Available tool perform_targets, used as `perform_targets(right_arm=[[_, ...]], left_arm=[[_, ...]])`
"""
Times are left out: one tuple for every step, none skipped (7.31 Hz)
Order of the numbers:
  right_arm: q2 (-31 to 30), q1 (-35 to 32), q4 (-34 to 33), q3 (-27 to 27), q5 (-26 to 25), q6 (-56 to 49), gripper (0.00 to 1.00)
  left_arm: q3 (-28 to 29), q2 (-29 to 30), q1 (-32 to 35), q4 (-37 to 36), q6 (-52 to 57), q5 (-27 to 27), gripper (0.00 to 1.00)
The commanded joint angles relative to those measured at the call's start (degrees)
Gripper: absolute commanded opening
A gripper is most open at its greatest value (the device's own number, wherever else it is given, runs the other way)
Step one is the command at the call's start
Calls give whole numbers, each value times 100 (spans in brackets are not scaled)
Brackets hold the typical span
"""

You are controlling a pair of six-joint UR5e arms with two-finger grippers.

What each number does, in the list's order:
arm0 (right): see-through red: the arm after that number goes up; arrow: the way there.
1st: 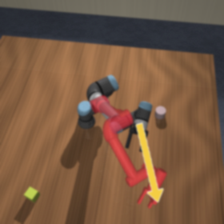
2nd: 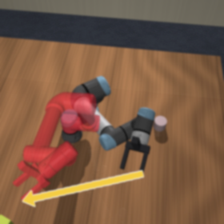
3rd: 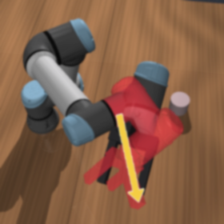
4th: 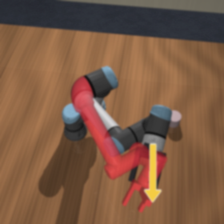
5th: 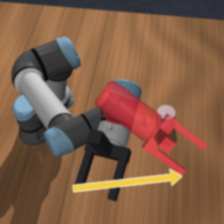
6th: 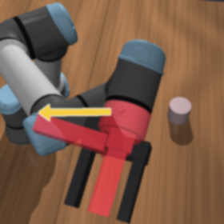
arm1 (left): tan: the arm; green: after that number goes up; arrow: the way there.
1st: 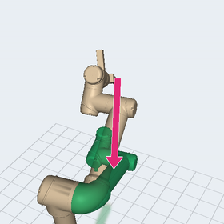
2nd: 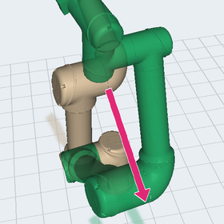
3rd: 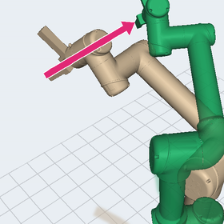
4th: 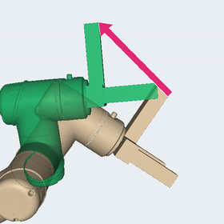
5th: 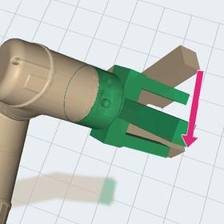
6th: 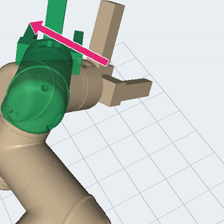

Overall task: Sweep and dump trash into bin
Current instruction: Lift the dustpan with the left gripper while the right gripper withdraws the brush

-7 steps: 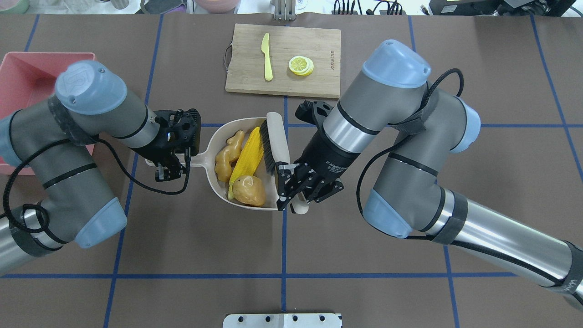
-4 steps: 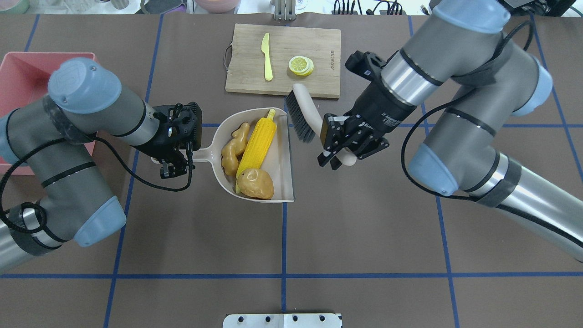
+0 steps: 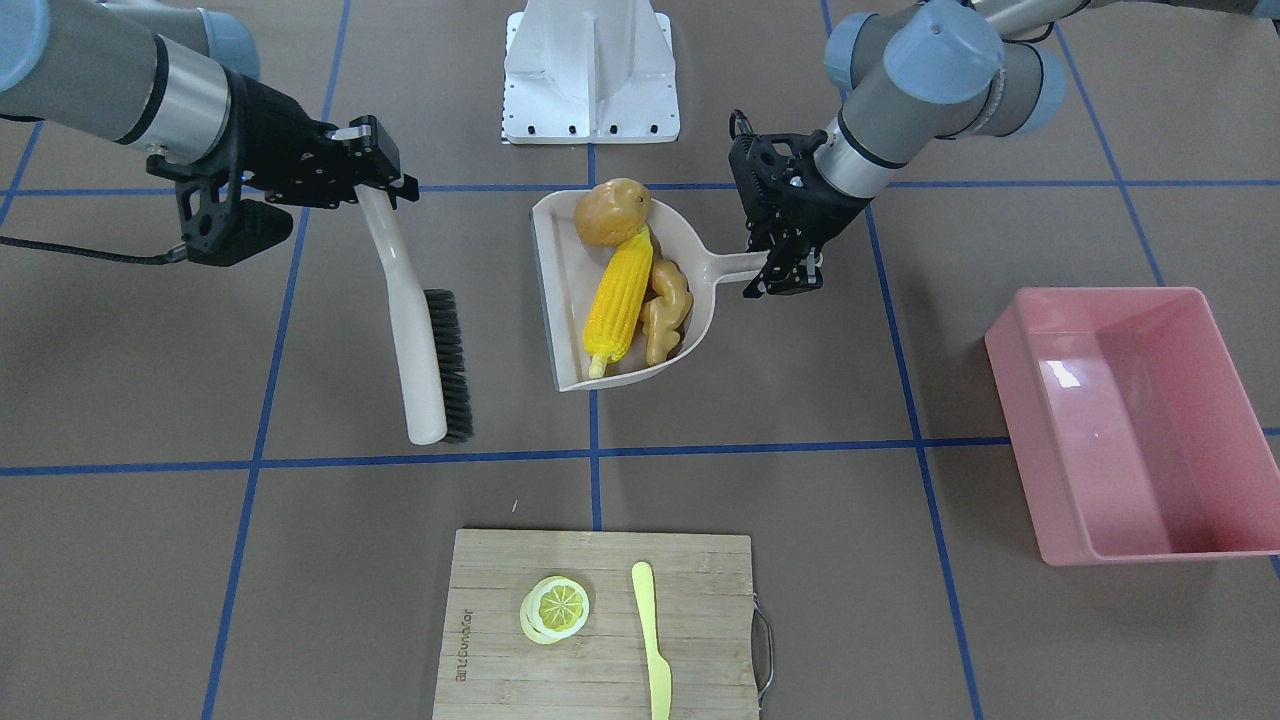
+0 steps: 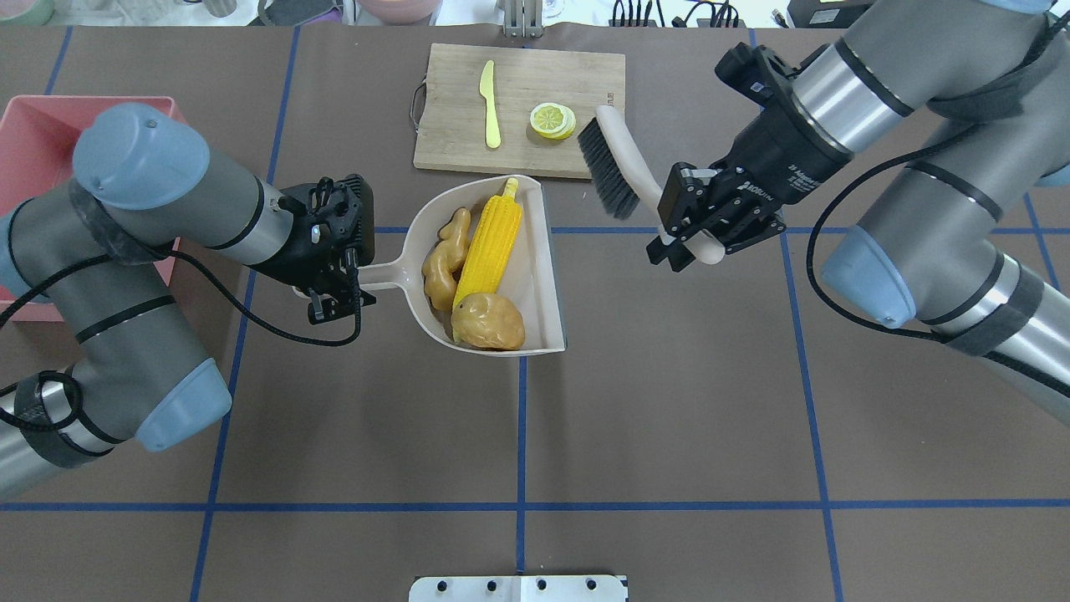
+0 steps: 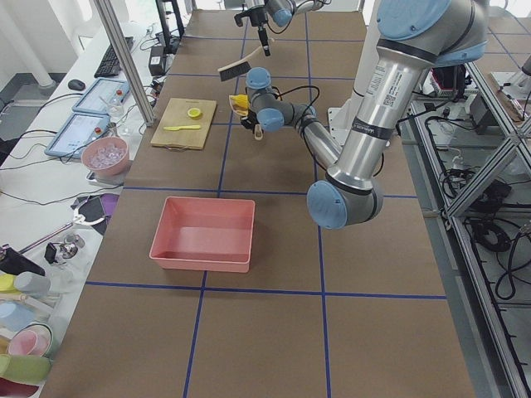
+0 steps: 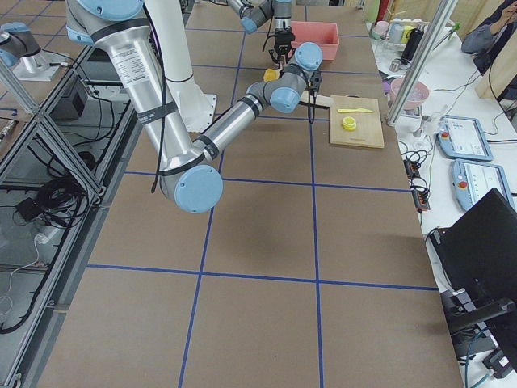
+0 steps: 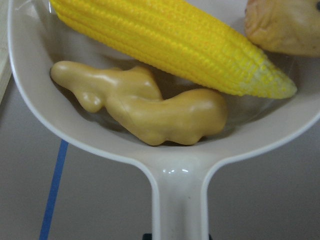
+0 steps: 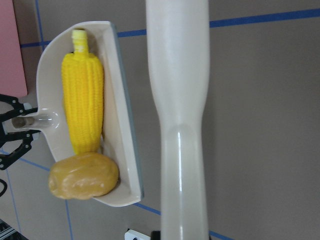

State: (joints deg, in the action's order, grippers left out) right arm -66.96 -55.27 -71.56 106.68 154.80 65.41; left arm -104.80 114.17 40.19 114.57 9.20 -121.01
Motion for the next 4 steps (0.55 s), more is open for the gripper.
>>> perform_targets(right_arm=[[-727, -386, -16, 28, -72, -903, 0], [-1044, -501, -25, 37, -256, -1256, 0], [-1491, -528, -34, 150, -571, -1642, 0], [-2052, -529, -42, 395, -983, -2124, 0]], left_arm=[[65, 0, 32, 775, -697, 7, 0], [65, -8, 154, 891, -761, 7, 0], [65, -17, 356, 996, -849, 7, 0], [65, -70, 619, 1189, -1285, 7, 0]])
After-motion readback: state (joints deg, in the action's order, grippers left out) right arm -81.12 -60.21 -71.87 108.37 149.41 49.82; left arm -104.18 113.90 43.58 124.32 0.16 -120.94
